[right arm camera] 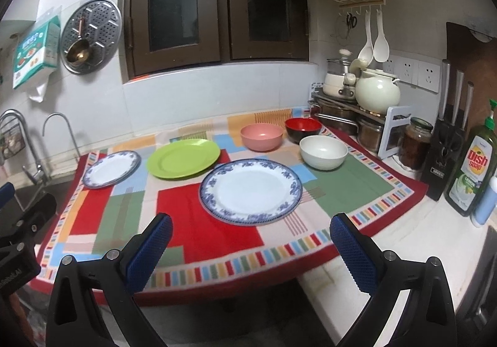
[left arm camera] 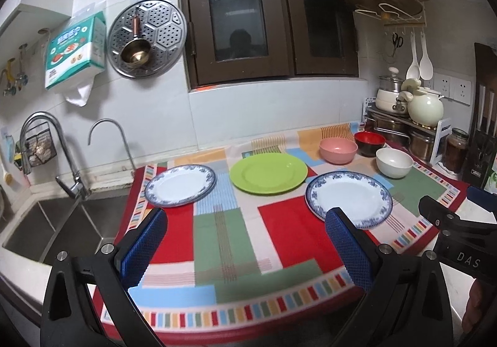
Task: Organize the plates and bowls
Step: 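Move both tools forward toward the large blue-and-white floral plate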
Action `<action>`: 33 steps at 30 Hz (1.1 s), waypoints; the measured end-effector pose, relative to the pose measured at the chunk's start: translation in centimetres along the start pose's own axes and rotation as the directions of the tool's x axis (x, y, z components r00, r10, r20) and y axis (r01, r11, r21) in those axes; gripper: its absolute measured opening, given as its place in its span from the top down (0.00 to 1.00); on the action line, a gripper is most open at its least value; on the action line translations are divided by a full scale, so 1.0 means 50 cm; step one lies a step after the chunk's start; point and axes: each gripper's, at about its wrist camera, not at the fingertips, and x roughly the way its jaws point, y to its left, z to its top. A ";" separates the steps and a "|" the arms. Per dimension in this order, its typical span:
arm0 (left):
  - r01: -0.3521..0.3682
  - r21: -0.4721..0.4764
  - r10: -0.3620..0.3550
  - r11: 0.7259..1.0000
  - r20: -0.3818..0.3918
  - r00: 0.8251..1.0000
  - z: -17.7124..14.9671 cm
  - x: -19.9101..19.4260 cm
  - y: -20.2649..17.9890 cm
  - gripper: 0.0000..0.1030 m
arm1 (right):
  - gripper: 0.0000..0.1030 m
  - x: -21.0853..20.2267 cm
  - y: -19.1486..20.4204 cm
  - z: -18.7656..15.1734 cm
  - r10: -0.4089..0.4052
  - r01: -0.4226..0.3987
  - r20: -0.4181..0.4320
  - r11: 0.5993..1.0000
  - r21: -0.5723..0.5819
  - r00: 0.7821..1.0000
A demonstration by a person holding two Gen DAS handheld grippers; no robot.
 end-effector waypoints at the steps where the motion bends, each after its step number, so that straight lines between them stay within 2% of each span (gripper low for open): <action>1: 0.000 0.003 0.000 1.000 -0.002 1.000 0.008 0.015 -0.005 0.00 | 0.01 0.010 -0.002 0.005 -0.001 0.001 0.004 1.000 0.001 1.000; 9: 0.019 0.016 -0.019 1.000 -0.015 1.000 0.065 0.129 -0.044 0.00 | 0.01 0.117 -0.031 0.064 -0.027 0.027 0.011 1.000 0.012 1.000; 15: 0.040 0.011 -0.039 0.999 -0.075 0.996 0.093 0.223 -0.080 0.00 | 0.01 0.198 -0.056 0.103 -0.044 0.044 -0.015 0.999 0.010 0.999; 17: 0.059 0.001 -0.058 0.998 -0.113 0.992 0.100 0.261 -0.095 0.00 | 0.01 0.229 -0.064 0.112 -0.046 0.046 -0.030 0.999 0.002 0.998; 27: 0.076 0.032 -0.067 0.997 -0.223 0.973 0.088 0.389 -0.158 0.00 | 0.01 0.375 -0.119 0.126 -0.069 0.072 -0.140 0.997 0.011 0.988; 33: 0.082 0.042 -0.065 0.996 -0.302 0.951 0.068 0.460 -0.185 0.02 | 0.01 0.445 -0.141 0.117 -0.077 0.080 -0.203 0.997 0.007 0.976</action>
